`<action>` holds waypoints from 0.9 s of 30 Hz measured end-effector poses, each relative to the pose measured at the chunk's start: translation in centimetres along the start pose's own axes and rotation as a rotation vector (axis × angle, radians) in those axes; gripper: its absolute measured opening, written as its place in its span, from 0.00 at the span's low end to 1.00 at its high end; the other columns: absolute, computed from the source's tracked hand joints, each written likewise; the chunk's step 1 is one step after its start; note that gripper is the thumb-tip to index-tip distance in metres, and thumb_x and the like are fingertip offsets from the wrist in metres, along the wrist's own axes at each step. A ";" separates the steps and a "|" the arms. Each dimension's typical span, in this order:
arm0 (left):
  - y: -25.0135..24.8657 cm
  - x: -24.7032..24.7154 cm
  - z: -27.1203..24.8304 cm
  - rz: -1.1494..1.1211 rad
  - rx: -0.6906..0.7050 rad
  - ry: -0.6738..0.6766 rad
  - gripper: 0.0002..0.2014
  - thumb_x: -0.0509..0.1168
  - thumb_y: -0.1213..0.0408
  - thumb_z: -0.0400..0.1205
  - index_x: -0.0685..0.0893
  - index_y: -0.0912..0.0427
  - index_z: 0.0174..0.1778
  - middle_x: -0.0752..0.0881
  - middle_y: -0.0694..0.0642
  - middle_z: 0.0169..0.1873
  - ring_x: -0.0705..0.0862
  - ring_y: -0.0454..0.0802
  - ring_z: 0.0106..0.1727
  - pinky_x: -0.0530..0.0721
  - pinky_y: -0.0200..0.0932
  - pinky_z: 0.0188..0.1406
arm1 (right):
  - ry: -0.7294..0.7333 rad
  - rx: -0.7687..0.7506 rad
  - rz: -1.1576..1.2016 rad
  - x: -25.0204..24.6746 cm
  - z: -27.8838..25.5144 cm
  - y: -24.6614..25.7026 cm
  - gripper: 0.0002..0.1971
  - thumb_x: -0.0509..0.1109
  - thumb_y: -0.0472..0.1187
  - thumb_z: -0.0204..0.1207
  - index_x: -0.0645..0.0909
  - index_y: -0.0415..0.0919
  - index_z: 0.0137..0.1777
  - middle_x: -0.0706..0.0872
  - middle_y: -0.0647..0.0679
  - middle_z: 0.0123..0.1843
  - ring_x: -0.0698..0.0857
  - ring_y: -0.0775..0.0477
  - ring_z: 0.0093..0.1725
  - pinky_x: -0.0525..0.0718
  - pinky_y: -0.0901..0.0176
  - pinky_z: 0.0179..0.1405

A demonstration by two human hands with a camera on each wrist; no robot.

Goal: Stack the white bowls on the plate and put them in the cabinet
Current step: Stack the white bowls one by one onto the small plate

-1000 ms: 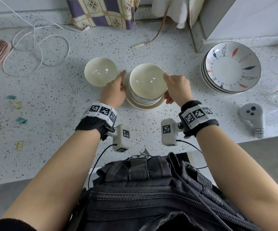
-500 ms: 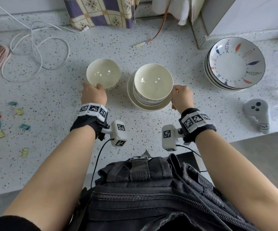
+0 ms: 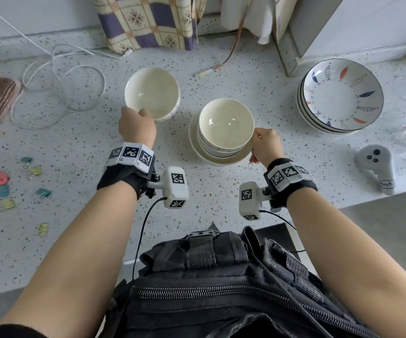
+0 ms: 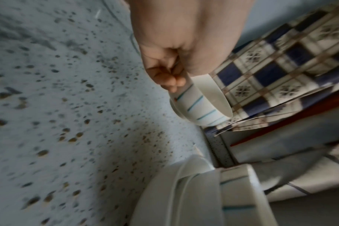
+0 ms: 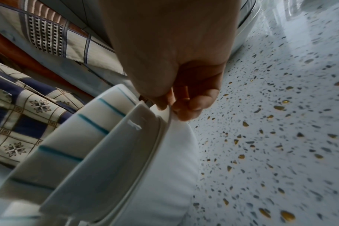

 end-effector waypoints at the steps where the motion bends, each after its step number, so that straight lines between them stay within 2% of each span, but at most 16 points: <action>1: -1.2 -0.4 -0.3 -0.020 0.073 0.007 0.18 0.51 0.66 0.83 0.73 0.72 0.66 0.85 0.72 0.59 0.87 0.67 0.57 0.86 0.63 0.57 | 0.003 0.003 0.006 0.0 0.0 0.0 0.21 0.53 0.36 0.82 0.68 0.44 0.25 0.73 0.46 0.21 0.75 0.57 0.07 0.67 0.71 0.07; 5: -5.1 -1.2 -2.3 0.036 0.362 0.098 0.17 0.51 0.65 0.81 0.77 0.72 0.58 0.86 0.72 0.51 0.88 0.68 0.47 0.89 0.65 0.45 | 0.017 0.020 0.016 -0.2 -0.1 0.1 0.21 0.53 0.38 0.82 0.69 0.44 0.25 0.75 0.45 0.22 0.76 0.57 0.08 0.67 0.72 0.07; 8: -7.1 -0.6 -4.4 0.110 0.518 0.200 0.15 0.52 0.68 0.83 0.78 0.69 0.59 0.86 0.67 0.45 0.88 0.61 0.34 0.90 0.57 0.32 | 0.032 0.026 0.016 -0.2 -0.2 0.1 0.21 0.53 0.38 0.82 0.70 0.43 0.26 0.75 0.45 0.22 0.76 0.57 0.08 0.67 0.73 0.07; 10: -7.7 0.0 -5.8 0.160 0.602 0.243 0.14 0.51 0.69 0.83 0.78 0.69 0.60 0.84 0.64 0.41 0.87 0.60 0.31 0.89 0.51 0.27 | 0.035 0.030 0.028 -0.3 -0.2 0.2 0.21 0.53 0.38 0.82 0.70 0.45 0.26 0.75 0.46 0.22 0.76 0.57 0.08 0.67 0.73 0.07; 13: -7.9 1.5 -7.4 0.225 0.710 0.276 0.14 0.52 0.70 0.84 0.76 0.70 0.61 0.82 0.62 0.37 0.85 0.61 0.31 0.83 0.50 0.25 | 0.048 0.034 0.034 -0.4 -0.2 0.1 0.21 0.53 0.39 0.83 0.71 0.46 0.27 0.76 0.46 0.23 0.76 0.58 0.08 0.71 0.72 0.07; 17: -7.5 3.2 -8.1 0.309 0.737 0.255 0.13 0.54 0.70 0.82 0.77 0.72 0.59 0.77 0.60 0.35 0.74 0.58 0.36 0.65 0.45 0.36 | 0.078 0.047 0.039 -0.3 0.0 -0.1 0.20 0.54 0.41 0.84 0.73 0.44 0.28 0.77 0.45 0.24 0.77 0.58 0.09 0.77 0.70 0.10; 19: -7.3 3.6 -8.2 0.325 0.719 0.249 0.13 0.54 0.70 0.83 0.77 0.72 0.58 0.80 0.63 0.36 0.72 0.57 0.37 0.64 0.45 0.37 | 0.095 0.056 0.047 -0.4 0.2 -0.2 0.20 0.54 0.41 0.84 0.73 0.42 0.28 0.77 0.45 0.24 0.78 0.57 0.09 0.77 0.68 0.12; 22: -7.1 3.9 -8.3 0.347 0.697 0.243 0.13 0.53 0.69 0.83 0.77 0.72 0.57 0.85 0.71 0.44 0.72 0.57 0.38 0.65 0.46 0.38 | 0.109 0.062 0.066 -0.4 0.3 -0.2 0.20 0.54 0.41 0.84 0.73 0.40 0.29 0.77 0.45 0.24 0.78 0.57 0.10 0.77 0.67 0.12; 24: -7.1 4.1 -8.4 0.369 0.685 0.239 0.13 0.53 0.69 0.83 0.76 0.72 0.58 0.86 0.72 0.46 0.72 0.57 0.39 0.65 0.47 0.39 | 0.109 0.063 0.077 -0.3 0.3 -0.2 0.20 0.54 0.41 0.84 0.74 0.39 0.30 0.77 0.45 0.24 0.78 0.55 0.11 0.79 0.65 0.14; 27: -7.1 4.2 -8.6 0.400 0.683 0.231 0.13 0.53 0.69 0.83 0.76 0.72 0.58 0.86 0.72 0.47 0.72 0.57 0.40 0.66 0.47 0.39 | 0.105 0.053 0.079 -0.3 0.2 -0.2 0.19 0.54 0.39 0.83 0.75 0.38 0.31 0.77 0.44 0.25 0.80 0.47 0.18 0.82 0.57 0.22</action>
Point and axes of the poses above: each hand's wrist, its own z-axis towards the middle knuckle, its own x-axis out of the palm, y = z × x, the point moved 5 cm from there along z, towards the middle knuckle
